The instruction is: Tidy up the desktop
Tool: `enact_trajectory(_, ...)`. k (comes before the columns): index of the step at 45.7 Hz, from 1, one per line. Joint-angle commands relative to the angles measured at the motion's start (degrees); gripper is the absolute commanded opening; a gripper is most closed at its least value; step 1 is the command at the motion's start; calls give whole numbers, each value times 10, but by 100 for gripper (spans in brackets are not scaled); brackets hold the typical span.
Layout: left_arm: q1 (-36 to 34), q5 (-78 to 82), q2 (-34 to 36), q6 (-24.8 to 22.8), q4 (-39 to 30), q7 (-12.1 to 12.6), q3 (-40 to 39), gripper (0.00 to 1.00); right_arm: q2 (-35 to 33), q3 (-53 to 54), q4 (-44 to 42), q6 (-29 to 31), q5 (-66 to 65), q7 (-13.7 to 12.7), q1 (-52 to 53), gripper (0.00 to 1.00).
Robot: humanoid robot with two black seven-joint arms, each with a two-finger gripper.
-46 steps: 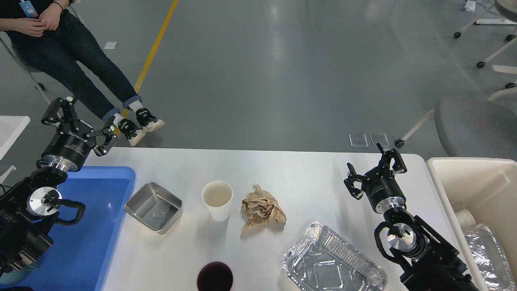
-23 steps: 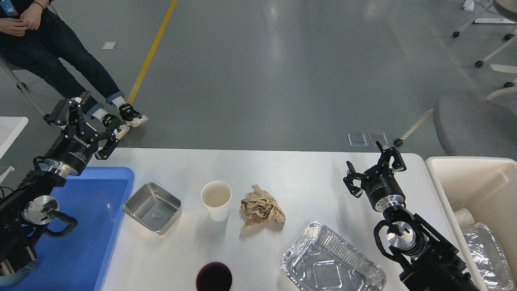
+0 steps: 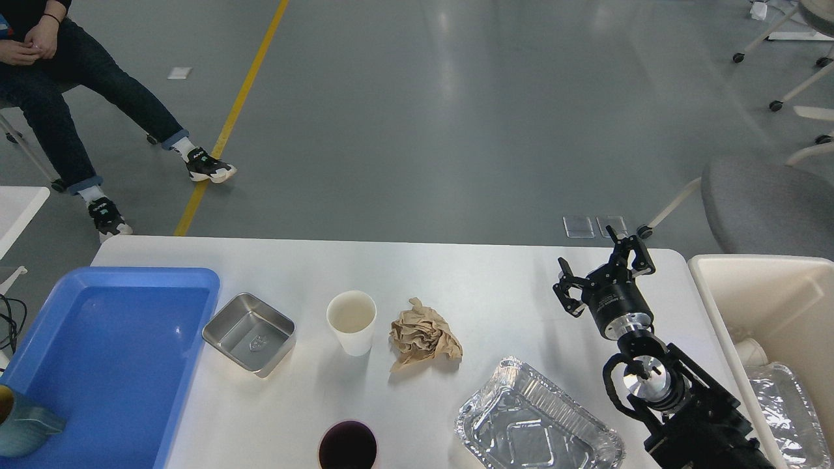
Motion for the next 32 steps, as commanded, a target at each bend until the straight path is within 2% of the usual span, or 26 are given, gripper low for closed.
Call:
enact_trajectory(1, 8, 51, 87, -18, -11, -13, 5, 97, 0, 0, 2, -1, 0, 0, 10, 100)
enact_trajectory(9, 8, 114, 155, -47, -16, -36, 14, 97, 0, 1, 2, -1, 1, 0, 10, 100)
enact_trajectory(12, 7, 115, 183, -50, -21, -34, 16, 98, 0, 0, 2, -1, 1, 0, 10, 100)
enact_trajectory(16, 7, 115, 205, -41, -57, -19, 15, 97, 0, 0, 2, -1, 1, 0, 11, 100)
enact_trajectory(18, 1, 115, 212, -28, -79, 7, 14, 97, 0, 0, 2, -1, 1, 0, 12, 100)
enact_trajectory(25, -2, 114, 205, 64, -112, 145, 5, 97, -1, 0, 4, -1, 1, 0, 12, 100)
enact_trajectory(32, -24, 114, 180, 86, -119, 244, -16, 97, -4, 1, 4, -1, 1, 0, 12, 100)
